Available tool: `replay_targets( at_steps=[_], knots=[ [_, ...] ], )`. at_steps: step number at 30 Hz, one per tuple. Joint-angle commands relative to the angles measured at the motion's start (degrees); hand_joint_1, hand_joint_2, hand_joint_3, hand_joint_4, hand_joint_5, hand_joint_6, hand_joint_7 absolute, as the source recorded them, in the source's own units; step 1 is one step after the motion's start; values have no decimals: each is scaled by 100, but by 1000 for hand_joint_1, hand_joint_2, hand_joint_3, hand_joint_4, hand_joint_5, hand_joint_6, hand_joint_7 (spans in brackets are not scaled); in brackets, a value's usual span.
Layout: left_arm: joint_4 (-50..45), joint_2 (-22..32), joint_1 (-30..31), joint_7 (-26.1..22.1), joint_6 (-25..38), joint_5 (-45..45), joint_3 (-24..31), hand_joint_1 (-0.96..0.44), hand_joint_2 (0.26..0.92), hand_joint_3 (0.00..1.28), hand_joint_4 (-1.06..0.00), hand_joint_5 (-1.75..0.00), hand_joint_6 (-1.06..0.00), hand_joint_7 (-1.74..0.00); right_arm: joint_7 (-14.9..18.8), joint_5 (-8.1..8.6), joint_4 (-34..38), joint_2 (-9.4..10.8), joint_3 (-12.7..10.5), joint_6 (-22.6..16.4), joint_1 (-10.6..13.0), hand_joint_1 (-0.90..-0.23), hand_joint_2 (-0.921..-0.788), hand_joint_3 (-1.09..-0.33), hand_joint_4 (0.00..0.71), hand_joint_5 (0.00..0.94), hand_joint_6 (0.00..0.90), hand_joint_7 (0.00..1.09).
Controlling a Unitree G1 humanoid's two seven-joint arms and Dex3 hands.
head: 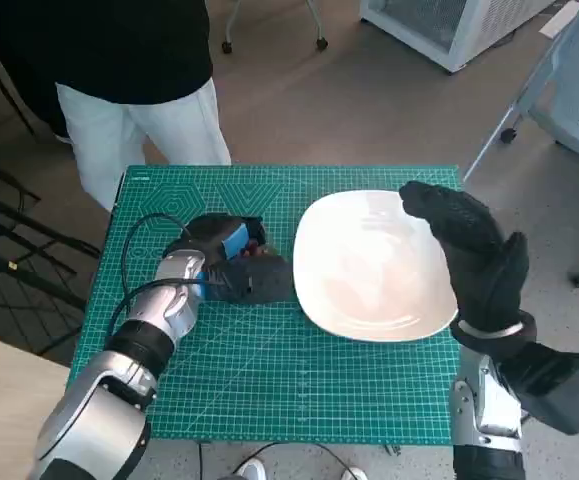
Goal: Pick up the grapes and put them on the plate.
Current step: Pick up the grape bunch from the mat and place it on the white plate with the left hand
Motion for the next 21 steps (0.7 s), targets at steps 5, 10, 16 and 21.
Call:
replay_targets(
  at_steps=[5, 10, 16, 21],
  knots=[
    [205, 18, 81, 2, 48, 96, -93, 2, 920, 206, -469, -1541, -562, -1095, 49, 7, 69, -54, -12, 50, 23, -500, -921, -622, 274, 4, -1, 523],
    [215, 26, 74, 29, 41, 95, -96, 2, 921, 207, -464, -1547, -565, -1091, 51, 8, 69, -56, -14, 36, 24, -500, -921, -622, 275, 5, -1, 520],
    [185, 46, 74, 31, 45, 88, -86, 2, 920, 207, -466, -1538, -560, -1104, 53, 6, 75, -56, -18, 11, 30, -500, -921, -622, 276, 5, -1, 518],
    [83, 87, 75, 4, 45, 64, -54, 2, 920, 208, -475, -1528, -548, -1117, 68, 21, 96, -58, -28, -15, 30, -499, -921, -622, 275, 4, -1, 516]
  ],
)
